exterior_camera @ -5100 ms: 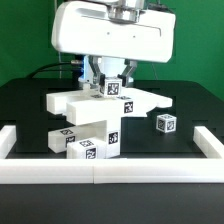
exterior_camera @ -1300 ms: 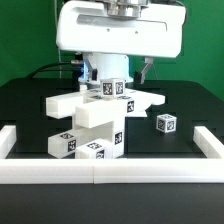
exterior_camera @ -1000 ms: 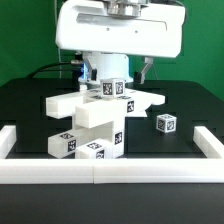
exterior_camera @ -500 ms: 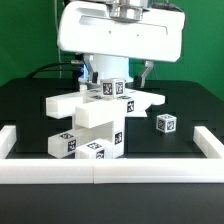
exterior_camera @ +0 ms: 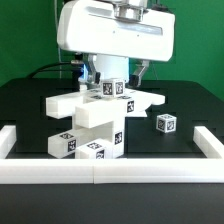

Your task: Assemble chair

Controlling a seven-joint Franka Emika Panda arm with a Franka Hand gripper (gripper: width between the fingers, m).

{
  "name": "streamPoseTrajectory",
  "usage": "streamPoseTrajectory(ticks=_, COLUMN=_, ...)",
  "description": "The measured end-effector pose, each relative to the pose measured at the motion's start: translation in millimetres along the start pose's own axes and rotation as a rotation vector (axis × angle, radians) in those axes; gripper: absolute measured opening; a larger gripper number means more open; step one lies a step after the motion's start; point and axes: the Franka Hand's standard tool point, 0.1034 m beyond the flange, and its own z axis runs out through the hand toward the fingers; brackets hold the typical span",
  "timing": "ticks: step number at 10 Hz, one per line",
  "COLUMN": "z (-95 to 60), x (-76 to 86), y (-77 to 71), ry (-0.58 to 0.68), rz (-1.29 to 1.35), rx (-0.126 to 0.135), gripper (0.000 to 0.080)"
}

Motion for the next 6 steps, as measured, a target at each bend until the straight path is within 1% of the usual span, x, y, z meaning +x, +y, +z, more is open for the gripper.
streamPoseTrajectory(ticks=3, z=0.4, x=-1.6, y=2.5, ry=-0.007, rz=-0.166, rx=-0.008, gripper=0.0649)
streamPoseTrajectory(ticks=4, z=0.6, x=-1.7, y=2.4, ry=-0.008, rz=-0.165, rx=-0.008, gripper=0.0649)
streamPoseTrajectory(ticks=5, z=1.0, x=-1.9, y=2.4, ry=-0.009, rz=-0.161, rx=-0.008, gripper=0.0522)
streamPoseTrajectory(ticks=6, z=1.1, x=-2.0, y=2.4, ry=-0.009, rz=-0.161, rx=-0.008, gripper=0.0376)
